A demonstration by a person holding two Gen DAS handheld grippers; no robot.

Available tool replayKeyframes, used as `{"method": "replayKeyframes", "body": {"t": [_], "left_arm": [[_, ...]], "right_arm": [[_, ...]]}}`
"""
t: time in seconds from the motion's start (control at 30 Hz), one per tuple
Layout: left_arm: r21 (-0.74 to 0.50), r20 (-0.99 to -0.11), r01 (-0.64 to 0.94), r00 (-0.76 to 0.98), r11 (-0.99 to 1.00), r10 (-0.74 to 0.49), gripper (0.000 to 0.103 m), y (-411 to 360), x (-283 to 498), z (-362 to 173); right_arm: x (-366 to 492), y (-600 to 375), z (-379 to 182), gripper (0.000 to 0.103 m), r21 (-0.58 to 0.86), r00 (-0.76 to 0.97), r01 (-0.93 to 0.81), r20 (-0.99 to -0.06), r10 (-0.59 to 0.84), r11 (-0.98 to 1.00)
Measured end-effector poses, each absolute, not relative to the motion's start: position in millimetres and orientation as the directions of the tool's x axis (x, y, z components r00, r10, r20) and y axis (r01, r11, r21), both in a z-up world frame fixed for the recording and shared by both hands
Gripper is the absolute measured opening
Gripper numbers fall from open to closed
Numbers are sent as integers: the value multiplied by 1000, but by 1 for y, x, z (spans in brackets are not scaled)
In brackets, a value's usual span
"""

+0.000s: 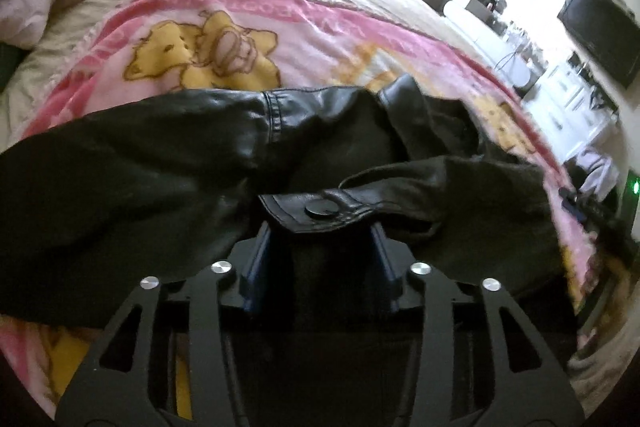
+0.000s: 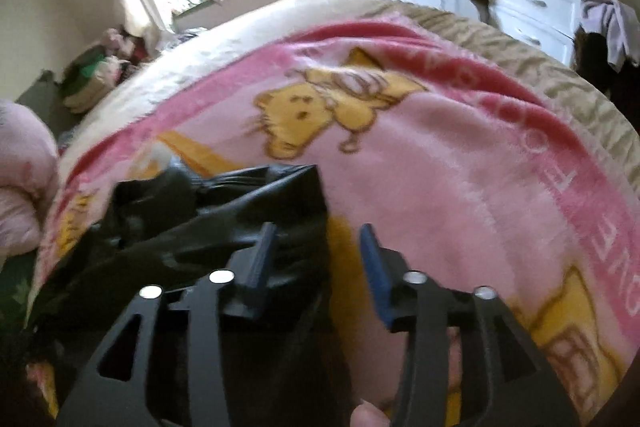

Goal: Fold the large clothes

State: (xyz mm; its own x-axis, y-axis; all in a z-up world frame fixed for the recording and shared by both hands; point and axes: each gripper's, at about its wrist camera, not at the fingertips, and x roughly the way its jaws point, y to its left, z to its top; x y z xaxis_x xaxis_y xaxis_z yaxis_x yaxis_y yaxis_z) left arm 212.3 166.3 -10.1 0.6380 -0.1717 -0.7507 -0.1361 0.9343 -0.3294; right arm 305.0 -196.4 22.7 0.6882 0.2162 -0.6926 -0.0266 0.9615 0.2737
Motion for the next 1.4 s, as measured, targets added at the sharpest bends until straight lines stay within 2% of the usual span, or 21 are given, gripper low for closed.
{"method": "replayKeyframes", "body": {"t": [0.13,0.23,0.27,0.4,0.5,0.57,0.73,0.83,0.93,1.03,1.1,1.13,1.17,1.4], "left_arm": [[-316,-722,-140,678,938,-141,48,166,201,9],[-245,-693,-151,718,958,-64,50,162,192,27],[-241,-681,-152,730,958,-56,50,161,190,32],[-263,-666,-84,737,961,-118,50,146,187,44],[-261,-689,-33,706,965,-163,54,127,191,37],[-237,-713,-21,683,971,-159,56,117,193,26],[-199,-810,-65,572,978,-127,59,113,202,-21],[-190,-830,-97,548,977,-107,60,121,202,-39],[-208,-824,-101,554,973,-119,60,124,202,-40],[-174,-826,-91,556,981,-95,63,118,201,-42],[-147,-827,-84,557,986,-76,65,113,201,-43],[-138,-827,-82,557,987,-70,65,112,200,-42],[-140,-827,-80,558,987,-72,66,112,201,-42],[-159,-825,-81,559,984,-87,66,114,201,-40]], "right_arm": [[279,-181,38,52,264,691,-120,-670,272,957],[256,-170,43,62,248,694,-187,-652,307,951],[252,-168,44,62,246,692,-199,-650,314,949],[238,-156,42,62,247,677,-245,-649,347,938],[230,-144,43,63,207,683,-282,-643,348,937],[226,-140,42,68,197,690,-294,-633,351,935],[225,-136,34,69,181,676,-307,-650,348,934],[225,-132,32,69,184,666,-320,-654,359,929],[224,-124,32,78,155,665,-339,-658,353,928],[226,-115,24,78,133,643,-362,-681,350,923],[234,-112,8,79,102,591,-337,-751,294,936],[244,-113,-11,80,77,525,-299,-819,232,951],[247,-115,-20,80,96,496,-294,-835,237,951],[245,-114,-21,83,87,515,-299,-824,238,950]]}}
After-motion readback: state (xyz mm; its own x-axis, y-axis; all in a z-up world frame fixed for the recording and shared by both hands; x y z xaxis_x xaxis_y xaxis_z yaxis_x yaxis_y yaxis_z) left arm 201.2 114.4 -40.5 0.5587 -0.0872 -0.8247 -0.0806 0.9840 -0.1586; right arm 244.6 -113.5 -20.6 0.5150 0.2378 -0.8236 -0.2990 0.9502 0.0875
